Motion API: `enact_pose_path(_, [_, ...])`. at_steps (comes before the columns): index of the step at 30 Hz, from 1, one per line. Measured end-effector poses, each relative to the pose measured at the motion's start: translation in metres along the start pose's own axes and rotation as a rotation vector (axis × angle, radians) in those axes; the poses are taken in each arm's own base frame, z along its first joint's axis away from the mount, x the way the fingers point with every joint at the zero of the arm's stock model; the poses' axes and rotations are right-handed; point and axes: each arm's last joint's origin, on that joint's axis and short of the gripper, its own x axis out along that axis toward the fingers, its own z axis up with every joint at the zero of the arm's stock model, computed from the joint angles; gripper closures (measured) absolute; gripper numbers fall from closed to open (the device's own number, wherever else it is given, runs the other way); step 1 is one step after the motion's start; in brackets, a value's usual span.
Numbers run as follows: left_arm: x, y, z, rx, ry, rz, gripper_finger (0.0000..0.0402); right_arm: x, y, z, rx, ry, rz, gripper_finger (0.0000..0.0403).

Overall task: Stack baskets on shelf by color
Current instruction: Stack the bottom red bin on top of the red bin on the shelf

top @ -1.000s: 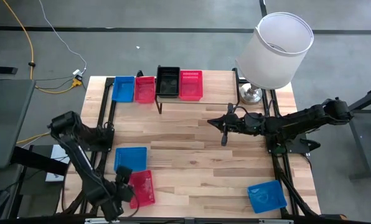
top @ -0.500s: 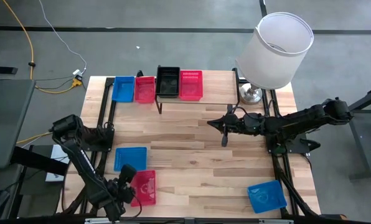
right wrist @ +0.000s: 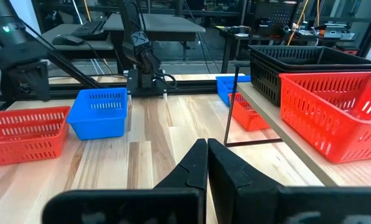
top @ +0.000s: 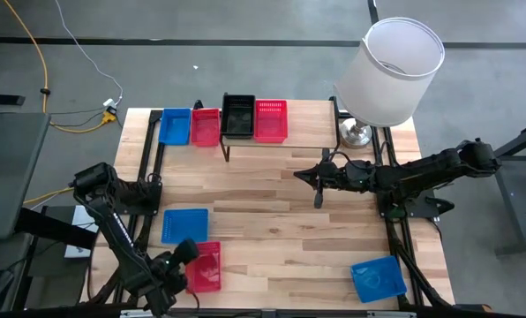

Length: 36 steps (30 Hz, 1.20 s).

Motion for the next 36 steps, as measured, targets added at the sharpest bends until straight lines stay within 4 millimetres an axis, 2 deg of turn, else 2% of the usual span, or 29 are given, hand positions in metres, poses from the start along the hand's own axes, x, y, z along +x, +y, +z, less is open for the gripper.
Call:
enact_pose_path(4, [0.006, 0.0, 0.007, 0.064, -0.023, 0.002, 0.0211, 0.0, 0.0, 0.0, 0.0, 0.0, 0.0, 0.0403])
enact_pose_path(13, [0.033, -0.013, 0.018, 0.214, 0.071, -0.024, 0.0211, 0.0, 0.0, 0.0, 0.0, 0.001, 0.0, 0.0403])
enact_pose_path(21, [0.037, -0.013, 0.02, 0.232, 0.079, 0.011, 0.0217, 0.0, 0.0, 0.0, -0.001, 0.005, 0.0, 0.0403])
enact_pose_path(26, [0.037, -0.014, 0.02, 0.228, 0.077, -0.029, 0.027, 0.0, 0.0, -0.001, -0.002, 0.007, 0.0, 0.0403])
enact_pose_path(32, [0.036, -0.013, 0.021, 0.194, 0.076, -0.043, 0.0385, 0.0, 0.0, -0.001, -0.002, 0.007, 0.0, 0.0403])
enact_pose_path(36, [0.029, -0.005, 0.028, 0.091, 0.042, -0.036, 0.0389, 0.0, 0.0, -0.001, -0.002, 0.007, 0.0, 0.0403])
